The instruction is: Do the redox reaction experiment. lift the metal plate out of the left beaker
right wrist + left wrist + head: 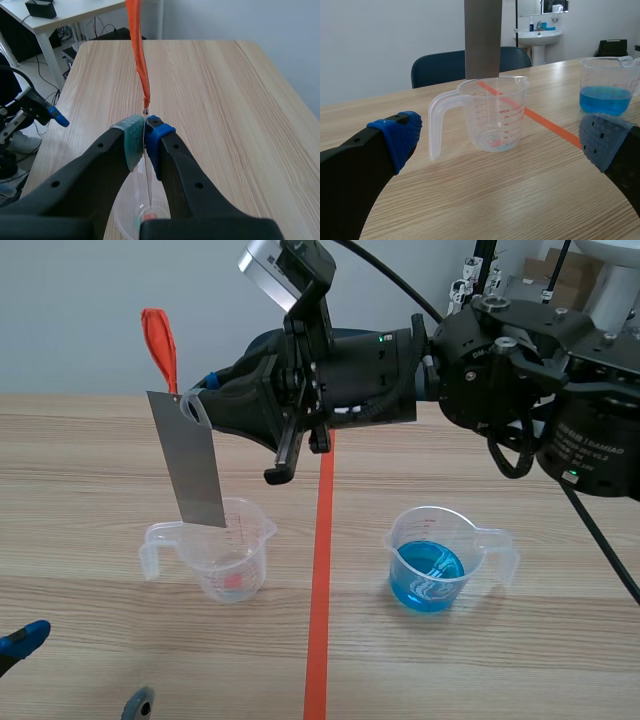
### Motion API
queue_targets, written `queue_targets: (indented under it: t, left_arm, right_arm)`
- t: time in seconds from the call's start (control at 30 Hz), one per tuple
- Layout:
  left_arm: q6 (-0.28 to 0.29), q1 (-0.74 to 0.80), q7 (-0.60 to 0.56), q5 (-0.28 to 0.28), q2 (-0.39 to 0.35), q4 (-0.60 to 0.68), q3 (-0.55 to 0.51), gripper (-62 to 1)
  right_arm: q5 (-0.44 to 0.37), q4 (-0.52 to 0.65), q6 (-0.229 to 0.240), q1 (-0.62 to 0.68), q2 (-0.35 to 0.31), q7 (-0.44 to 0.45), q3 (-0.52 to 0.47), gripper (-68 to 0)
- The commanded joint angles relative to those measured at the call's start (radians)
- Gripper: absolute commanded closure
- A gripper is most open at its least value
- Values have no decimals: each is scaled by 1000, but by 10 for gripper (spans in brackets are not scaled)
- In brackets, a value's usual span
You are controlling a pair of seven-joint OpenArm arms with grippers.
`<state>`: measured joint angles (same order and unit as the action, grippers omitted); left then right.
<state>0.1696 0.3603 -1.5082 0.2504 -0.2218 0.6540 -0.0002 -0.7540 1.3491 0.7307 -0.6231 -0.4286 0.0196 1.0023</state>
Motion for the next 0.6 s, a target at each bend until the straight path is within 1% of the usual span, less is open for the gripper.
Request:
queue_targets:
  t: [0.0,0.1,0.2,0.37,0.43,0.57]
  left_arm:
    - [2,5,-46,-3,-3,3,-1,-623]
    - [2,5,-46,-3,-3,3,-1,-623]
    - [2,5,-46,-3,-3,3,-1,-623]
    - [2,5,-46,-3,-3,3,-1,-623]
    - [2,5,-46,-3,-3,3,-1,-623]
    - [2,5,-46,-3,-3,3,-1,-623]
  right_arm:
    - [-37,22,15,-43,-14,3,-17,-6]
    - [-95,43,15,-63,-29,-22,-17,-6]
    - [-133,50,15,-83,-37,-33,-17,-6]
    - [-207,53,15,-115,-45,-85,-17,-6]
    - [-227,55,15,-126,-50,-90,-17,-6]
    - [-233,58,15,-139,-54,-107,-19,-6]
